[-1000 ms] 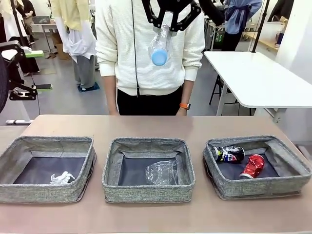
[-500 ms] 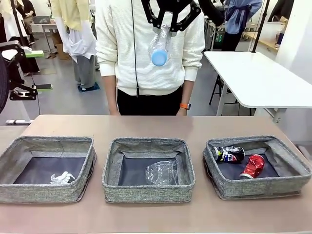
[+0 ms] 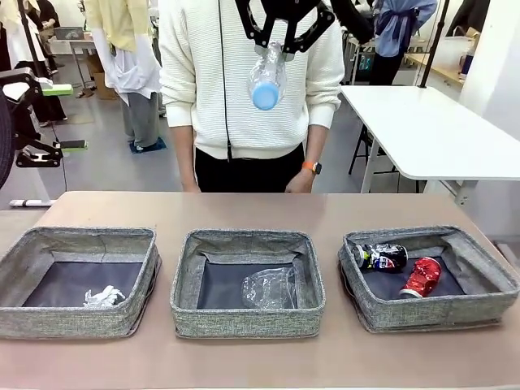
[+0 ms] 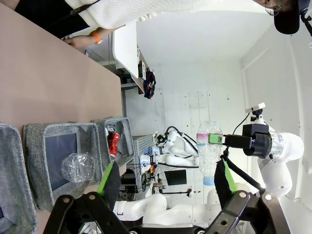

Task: Sort the waste into the appropriate baskets.
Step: Place the picked waste into the Fabric basket indicated by the person.

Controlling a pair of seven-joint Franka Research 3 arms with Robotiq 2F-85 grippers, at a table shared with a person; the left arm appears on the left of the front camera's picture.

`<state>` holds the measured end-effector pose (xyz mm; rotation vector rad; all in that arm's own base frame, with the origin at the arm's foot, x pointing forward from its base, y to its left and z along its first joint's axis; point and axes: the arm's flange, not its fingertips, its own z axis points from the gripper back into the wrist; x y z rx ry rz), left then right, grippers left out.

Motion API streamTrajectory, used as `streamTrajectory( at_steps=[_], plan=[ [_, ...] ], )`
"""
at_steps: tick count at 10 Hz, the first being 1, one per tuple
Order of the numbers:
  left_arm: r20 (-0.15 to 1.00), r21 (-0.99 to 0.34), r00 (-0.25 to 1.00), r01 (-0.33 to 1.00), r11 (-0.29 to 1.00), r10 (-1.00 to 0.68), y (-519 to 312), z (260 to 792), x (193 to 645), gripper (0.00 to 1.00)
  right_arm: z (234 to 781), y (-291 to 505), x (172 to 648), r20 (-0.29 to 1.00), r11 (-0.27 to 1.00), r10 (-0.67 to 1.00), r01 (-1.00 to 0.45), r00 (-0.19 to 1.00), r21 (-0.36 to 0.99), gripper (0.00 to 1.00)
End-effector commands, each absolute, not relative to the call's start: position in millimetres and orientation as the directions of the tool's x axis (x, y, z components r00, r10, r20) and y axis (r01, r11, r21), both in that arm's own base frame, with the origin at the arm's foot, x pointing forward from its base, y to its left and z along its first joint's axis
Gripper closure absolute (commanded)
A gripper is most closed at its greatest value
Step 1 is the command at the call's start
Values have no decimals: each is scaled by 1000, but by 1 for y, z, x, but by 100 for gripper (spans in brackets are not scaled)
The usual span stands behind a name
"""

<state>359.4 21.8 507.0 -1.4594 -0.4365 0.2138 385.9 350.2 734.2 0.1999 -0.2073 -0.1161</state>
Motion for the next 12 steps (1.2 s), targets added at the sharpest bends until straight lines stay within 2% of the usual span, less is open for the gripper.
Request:
streamTrajectory(
  at_steps=[1, 12],
  plan=[
    [152, -988, 901, 123, 98, 406, 20, 509, 357, 0, 733, 349, 385, 206, 975, -130, 87, 970, 205, 78],
    [152, -988, 901, 123, 98, 406, 20, 509, 357, 0, 734, 350, 386, 192, 974, -134, 93, 972, 209, 78]
  ],
)
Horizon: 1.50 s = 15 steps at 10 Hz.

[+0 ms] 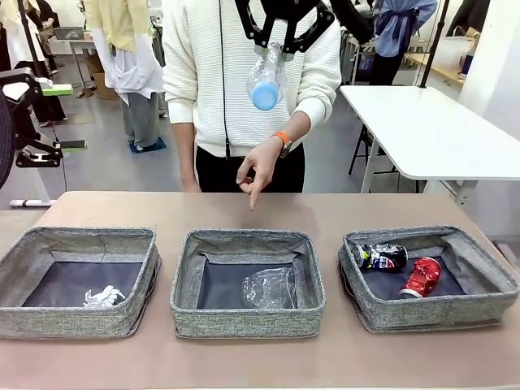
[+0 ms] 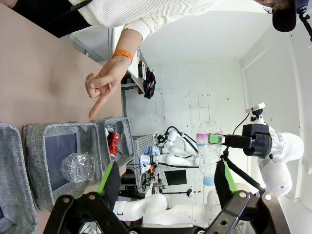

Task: Sort the waste into the appropriate baskets.
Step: Place the picked waste into the Fabric basket indicated by the person.

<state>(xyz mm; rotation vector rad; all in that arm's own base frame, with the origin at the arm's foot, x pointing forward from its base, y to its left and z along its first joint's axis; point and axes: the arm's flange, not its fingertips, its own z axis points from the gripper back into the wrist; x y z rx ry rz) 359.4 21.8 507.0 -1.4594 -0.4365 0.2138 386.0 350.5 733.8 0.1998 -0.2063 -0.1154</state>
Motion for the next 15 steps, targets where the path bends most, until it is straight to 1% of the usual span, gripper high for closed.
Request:
streamTrajectory(
  at_steps=[1, 2, 3, 4, 5, 6, 7, 9, 11, 12, 13, 14, 15],
  plan=[
    [152, -988, 901, 123, 98, 406, 20, 509, 357, 0, 704, 350, 380, 169, 982, -19, -13, 985, 188, 78],
    [152, -988, 901, 123, 98, 406, 20, 509, 357, 0, 661, 353, 375, 124, 976, 65, -89, 990, 197, 78],
    [152, -988, 901, 123, 98, 406, 20, 509, 357, 0, 603, 361, 368, 53, 965, 116, -126, 992, 230, 78],
    [152, -988, 901, 123, 98, 406, 20, 509, 357, 0, 538, 362, 359, 21, 972, 120, -122, 993, 198, 78],
    [152, -988, 901, 123, 98, 406, 20, 509, 357, 0, 502, 360, 355, 49, 973, 112, -120, 992, 199, 78],
    [152, -988, 901, 123, 98, 406, 20, 509, 357, 0, 492, 355, 357, 78, 968, 105, -120, 991, 222, 78],
    [152, -988, 901, 123, 98, 406, 20, 509, 357, 0, 492, 351, 363, 99, 940, 125, -149, 987, 308, 78],
    [152, -988, 901, 123, 98, 406, 20, 509, 357, 0, 492, 348, 367, 137, 945, 116, -152, 984, 289, 78],
    [152, -988, 901, 123, 98, 406, 20, 509, 357, 0, 491, 347, 368, 143, 945, 101, -140, 984, 294, 78],
    [152, -988, 901, 123, 98, 406, 20, 509, 357, 0, 492, 347, 368, 147, 948, 97, -137, 984, 287, 60],
    [152, -988, 901, 123, 98, 406, 20, 509, 357, 0, 492, 347, 368, 146, 950, 95, -133, 985, 283, 21],
    [152, -988, 901, 123, 98, 406, 20, 509, 357, 0, 493, 347, 369, 149, 951, 91, -130, 985, 280, 4],
    [152, -988, 901, 123, 98, 406, 20, 509, 357, 0, 493, 347, 369, 150, 951, 88, -128, 985, 283, 0]
  ],
)
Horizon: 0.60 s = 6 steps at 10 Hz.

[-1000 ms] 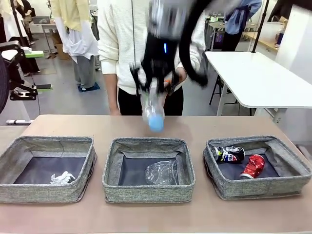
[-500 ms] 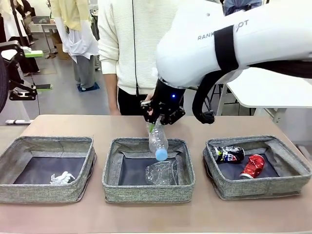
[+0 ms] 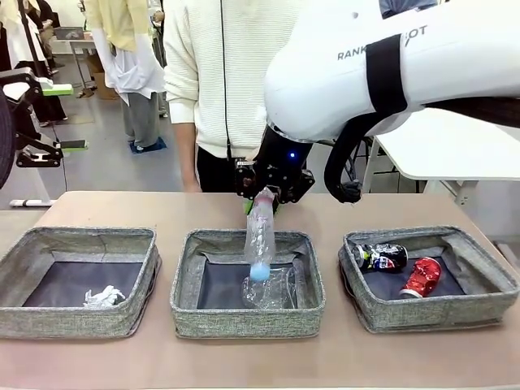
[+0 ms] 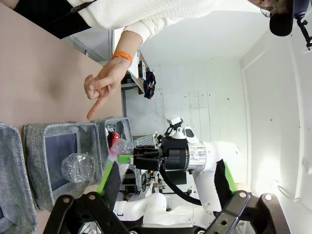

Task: Sort the waste into the appropriate baskets.
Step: Place the picked waste into the Fabric basket indicated by the person.

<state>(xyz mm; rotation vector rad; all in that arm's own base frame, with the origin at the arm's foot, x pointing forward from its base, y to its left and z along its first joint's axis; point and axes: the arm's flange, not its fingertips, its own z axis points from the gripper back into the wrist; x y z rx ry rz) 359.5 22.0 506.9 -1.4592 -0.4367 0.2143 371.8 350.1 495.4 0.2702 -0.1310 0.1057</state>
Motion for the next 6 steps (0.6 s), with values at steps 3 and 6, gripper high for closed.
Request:
streamTrajectory(
  at_steps=[3, 6],
  plan=[
    [152, -988, 901, 123, 98, 406, 20, 509, 357, 0, 493, 346, 369, 126, 952, 75, -108, 989, 285, 0],
    [152, -988, 901, 123, 98, 406, 20, 509, 357, 0, 493, 343, 371, 98, 947, 75, -102, 992, 306, 0]
  ],
)
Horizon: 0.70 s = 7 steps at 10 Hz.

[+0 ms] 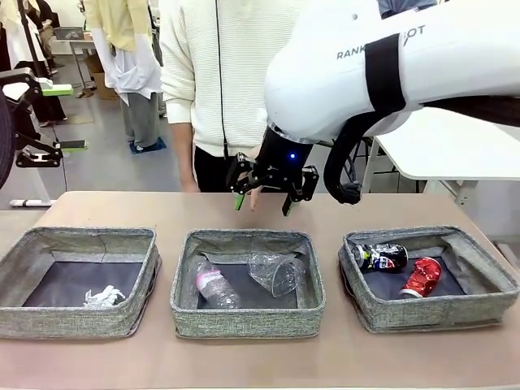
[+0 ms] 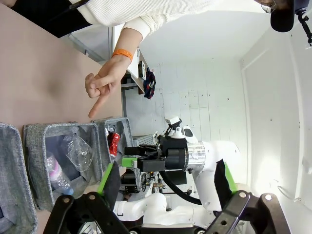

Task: Sort the waste into the appropriate baskets.
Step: Place the picked waste into the Fabric basket indicated by the person.

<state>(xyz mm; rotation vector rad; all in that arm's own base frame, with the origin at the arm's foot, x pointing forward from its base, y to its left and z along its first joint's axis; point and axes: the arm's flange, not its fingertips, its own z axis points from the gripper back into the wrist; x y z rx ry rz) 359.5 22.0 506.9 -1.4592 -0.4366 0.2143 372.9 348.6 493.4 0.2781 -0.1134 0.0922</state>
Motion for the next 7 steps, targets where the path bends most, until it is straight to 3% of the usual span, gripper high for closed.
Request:
streamTrajectory(
  at_steps=[1, 3, 4, 5, 7],
  plan=[
    [152, -988, 901, 123, 98, 406, 20, 509, 357, 0, 495, 339, 372, 80, 935, 72, -95, 994, 340, 0],
    [152, -988, 901, 123, 98, 406, 20, 509, 357, 0, 522, 299, 379, -42, 840, 66, -33, 997, 542, 0],
    [152, -988, 901, 123, 98, 406, 20, 509, 357, 0, 547, 247, 385, -213, 716, 78, 94, 974, 692, 0],
    [152, -988, 901, 123, 98, 406, 20, 509, 357, 0, 565, 189, 386, -270, 557, 148, 146, 951, 817, 0],
    [152, -988, 901, 123, 98, 406, 20, 509, 357, 0, 570, 119, 387, -339, 376, 100, 280, 935, 883, 0]
  ],
)
